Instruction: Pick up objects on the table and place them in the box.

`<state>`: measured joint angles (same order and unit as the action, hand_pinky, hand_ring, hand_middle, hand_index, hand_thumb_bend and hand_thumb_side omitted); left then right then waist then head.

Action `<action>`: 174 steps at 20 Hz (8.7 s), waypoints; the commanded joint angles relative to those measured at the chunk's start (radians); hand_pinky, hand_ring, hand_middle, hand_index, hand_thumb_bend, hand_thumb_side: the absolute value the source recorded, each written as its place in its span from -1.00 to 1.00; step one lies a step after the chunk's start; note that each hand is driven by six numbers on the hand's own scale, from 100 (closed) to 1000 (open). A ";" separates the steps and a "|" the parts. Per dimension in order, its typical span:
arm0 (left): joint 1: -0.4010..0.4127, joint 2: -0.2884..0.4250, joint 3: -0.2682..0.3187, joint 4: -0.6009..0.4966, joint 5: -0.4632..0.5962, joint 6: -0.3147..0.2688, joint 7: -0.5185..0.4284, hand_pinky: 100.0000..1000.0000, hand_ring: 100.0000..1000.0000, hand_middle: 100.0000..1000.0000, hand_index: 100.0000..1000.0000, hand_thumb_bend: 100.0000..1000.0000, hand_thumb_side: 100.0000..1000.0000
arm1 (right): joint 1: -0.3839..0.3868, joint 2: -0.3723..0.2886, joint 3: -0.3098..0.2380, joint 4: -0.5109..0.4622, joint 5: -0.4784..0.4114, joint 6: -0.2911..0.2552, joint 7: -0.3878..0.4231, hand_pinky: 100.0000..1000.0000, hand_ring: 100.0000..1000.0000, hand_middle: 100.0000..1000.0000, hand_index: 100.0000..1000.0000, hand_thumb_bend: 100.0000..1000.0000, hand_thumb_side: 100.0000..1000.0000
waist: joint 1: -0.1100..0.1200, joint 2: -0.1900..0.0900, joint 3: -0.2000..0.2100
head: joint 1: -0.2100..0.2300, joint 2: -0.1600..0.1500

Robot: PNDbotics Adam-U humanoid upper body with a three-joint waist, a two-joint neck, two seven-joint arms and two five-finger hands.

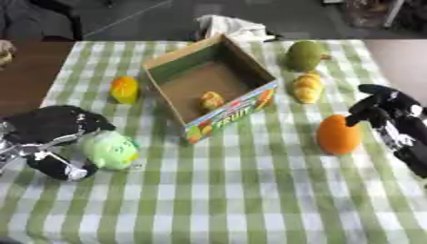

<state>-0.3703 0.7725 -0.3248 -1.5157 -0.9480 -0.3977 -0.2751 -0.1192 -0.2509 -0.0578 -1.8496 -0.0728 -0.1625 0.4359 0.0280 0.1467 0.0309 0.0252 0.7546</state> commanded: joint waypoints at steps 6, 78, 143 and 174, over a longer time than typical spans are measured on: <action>-0.025 -0.023 -0.008 0.066 -0.042 -0.002 0.067 0.53 0.48 0.53 0.82 -0.53 -0.33 | -0.011 -0.005 0.000 -0.012 -0.008 0.000 0.003 0.35 0.06 0.13 0.72 -1.00 -0.18 | -0.004 -0.010 -0.003 | 0.001 -0.008; -0.566 -0.277 -0.063 0.302 0.042 0.068 -0.082 0.70 0.70 0.75 0.92 -0.56 -0.05 | -0.079 0.019 0.037 -0.016 -0.036 0.005 0.044 0.35 0.06 0.13 0.71 -1.00 -0.18 | -0.020 0.042 -0.120 | 0.072 -0.080; -0.543 -0.112 -0.002 0.139 0.278 0.132 -0.017 -0.20 -0.31 -0.31 0.24 -1.00 -0.64 | -0.092 0.017 0.031 -0.012 -0.026 0.011 0.037 0.35 0.06 0.13 0.71 -1.00 -0.18 | 0.003 0.048 -0.125 | 0.076 -0.083; -0.198 -0.038 0.044 -0.439 0.788 0.245 -0.021 0.38 0.24 0.22 0.60 -1.00 -0.46 | -0.103 0.027 0.016 -0.006 -0.017 0.013 0.022 0.35 0.06 0.12 0.72 -1.00 -0.18 | -0.004 0.058 -0.111 | 0.025 -0.104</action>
<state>-0.5641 0.6896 -0.3158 -1.8680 -0.2456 -0.1714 -0.3084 -0.2108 -0.2159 -0.0321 -1.8480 -0.0978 -0.1485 0.4635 0.0255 0.2166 -0.0801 0.0559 0.6660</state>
